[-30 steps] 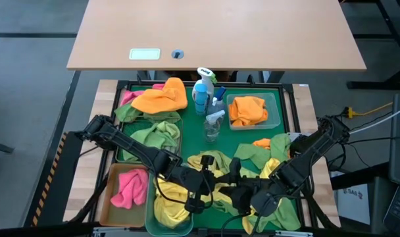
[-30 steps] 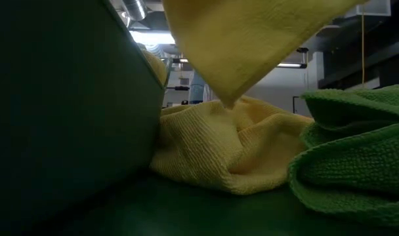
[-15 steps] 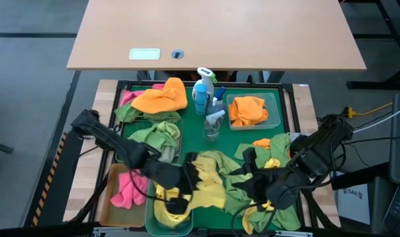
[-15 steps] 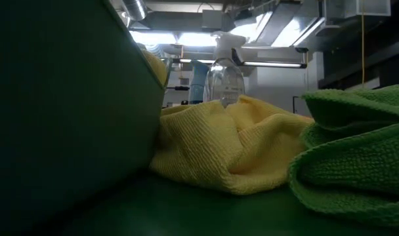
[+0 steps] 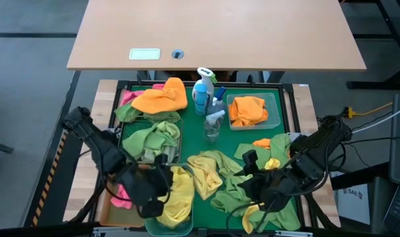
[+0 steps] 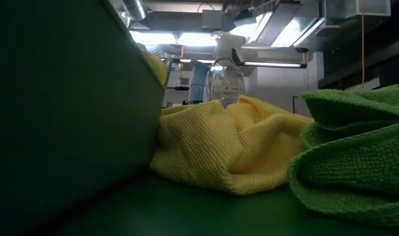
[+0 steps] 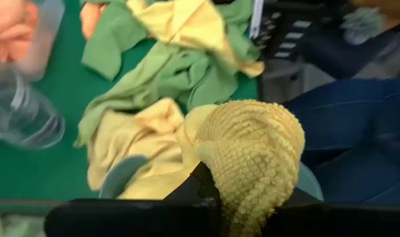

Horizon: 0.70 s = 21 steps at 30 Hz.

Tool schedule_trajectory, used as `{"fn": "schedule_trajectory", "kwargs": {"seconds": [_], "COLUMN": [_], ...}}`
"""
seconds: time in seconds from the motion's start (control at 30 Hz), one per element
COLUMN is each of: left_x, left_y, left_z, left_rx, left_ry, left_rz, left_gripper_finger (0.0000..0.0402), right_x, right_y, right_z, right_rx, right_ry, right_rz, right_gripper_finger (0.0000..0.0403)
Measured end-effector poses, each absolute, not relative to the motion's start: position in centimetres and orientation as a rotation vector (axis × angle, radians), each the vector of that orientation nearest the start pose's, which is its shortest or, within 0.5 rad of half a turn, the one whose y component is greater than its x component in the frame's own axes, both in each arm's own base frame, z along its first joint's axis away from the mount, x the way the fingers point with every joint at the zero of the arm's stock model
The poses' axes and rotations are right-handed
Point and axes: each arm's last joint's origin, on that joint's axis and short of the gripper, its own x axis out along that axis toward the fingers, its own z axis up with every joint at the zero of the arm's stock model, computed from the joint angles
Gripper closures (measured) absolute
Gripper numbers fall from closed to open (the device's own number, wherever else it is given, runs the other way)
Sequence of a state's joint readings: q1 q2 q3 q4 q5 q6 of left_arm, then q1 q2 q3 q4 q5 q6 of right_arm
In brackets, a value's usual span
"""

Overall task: Sort microfiber towel by color & place in baskets
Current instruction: Put the yellow towel into the blue bin

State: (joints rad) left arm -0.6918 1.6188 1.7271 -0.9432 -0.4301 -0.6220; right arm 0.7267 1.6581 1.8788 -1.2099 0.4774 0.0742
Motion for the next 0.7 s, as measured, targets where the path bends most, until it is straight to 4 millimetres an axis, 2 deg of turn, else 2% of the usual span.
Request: {"fn": "schedule_trajectory", "kwargs": {"seconds": [0.23,0.5,0.7], "left_x": [25.7,25.3,25.5], "left_y": [-21.6,-20.5,-19.1], "left_z": [32.7,25.0,21.4], "left_rx": [-0.139,-0.194,-0.224], "left_ry": [0.830,0.933,0.949], "left_rz": [0.106,0.219,0.239], "left_gripper_finger": [0.0380,0.0380,0.0380], "right_x": [25.0,25.1,25.1], "right_y": [20.4,20.5,20.5], "right_z": [39.4,39.5,39.5], "right_rx": [-0.497,-0.474,-0.474], "right_ry": [0.833,0.813,0.813], "right_rz": [0.195,0.193,0.193], "right_gripper_finger": [0.0242,0.0242,0.0242]}}
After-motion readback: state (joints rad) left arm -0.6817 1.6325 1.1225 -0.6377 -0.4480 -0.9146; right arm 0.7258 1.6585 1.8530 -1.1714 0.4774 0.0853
